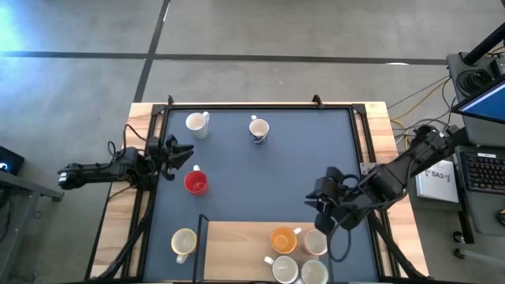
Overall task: Place coffee mugs
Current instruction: Put the red mug on the shelf
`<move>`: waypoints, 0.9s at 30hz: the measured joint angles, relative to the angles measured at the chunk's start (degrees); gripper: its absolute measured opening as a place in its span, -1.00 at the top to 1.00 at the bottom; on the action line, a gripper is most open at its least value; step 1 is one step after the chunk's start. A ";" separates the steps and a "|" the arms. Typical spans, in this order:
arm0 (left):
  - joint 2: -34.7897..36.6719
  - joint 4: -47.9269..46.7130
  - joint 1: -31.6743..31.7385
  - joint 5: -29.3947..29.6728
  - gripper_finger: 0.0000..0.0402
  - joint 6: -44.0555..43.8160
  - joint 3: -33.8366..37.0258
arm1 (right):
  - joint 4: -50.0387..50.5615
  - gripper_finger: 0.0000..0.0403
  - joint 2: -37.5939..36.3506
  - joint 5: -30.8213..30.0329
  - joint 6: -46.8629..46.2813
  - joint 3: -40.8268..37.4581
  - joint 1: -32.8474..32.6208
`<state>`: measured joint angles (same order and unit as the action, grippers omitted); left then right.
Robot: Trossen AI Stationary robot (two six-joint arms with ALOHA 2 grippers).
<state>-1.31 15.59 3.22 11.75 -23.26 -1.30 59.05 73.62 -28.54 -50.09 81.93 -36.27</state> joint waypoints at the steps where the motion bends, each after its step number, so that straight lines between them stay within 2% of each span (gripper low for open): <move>1: -0.10 0.02 -0.01 0.29 0.42 -0.69 0.00 | 0.00 0.66 -0.27 -0.56 -0.47 -0.90 0.00; 4: -0.50 0.39 -0.01 3.66 0.42 -1.31 0.00 | -0.17 0.66 -1.45 -2.25 -1.69 -3.62 0.02; 7: -1.58 2.26 0.01 13.18 0.42 -0.40 0.00 | -0.57 0.66 -2.98 -3.55 -3.09 -6.12 0.02; 9: -2.38 3.42 0.05 15.90 0.42 -0.97 0.01 | -1.44 0.66 -4.33 -3.69 -3.15 -7.85 0.02; 14: -6.01 4.46 -0.03 10.28 0.42 -6.53 0.00 | -1.64 0.66 -9.11 -8.48 -2.42 -12.89 0.02; 18: -10.72 2.05 -0.01 9.70 0.42 -12.22 -1.82 | -3.67 0.66 -14.65 -11.90 -1.33 -19.52 0.04; 21: -15.34 -4.05 -0.02 9.10 0.42 -13.14 -6.82 | -10.29 0.66 -20.00 -12.08 2.12 -25.92 0.05; 23: -18.85 -11.36 -0.01 7.74 0.42 -13.31 -12.17 | -16.79 0.66 -23.67 -12.04 4.38 -30.09 0.17; 27: -26.92 -35.19 -0.06 3.01 0.42 -17.92 -26.42 | -26.28 0.66 -30.00 -11.99 7.05 -36.75 0.20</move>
<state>-28.23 -19.60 3.16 14.77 -41.18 -27.72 32.77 43.62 -40.53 -43.04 45.19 -36.07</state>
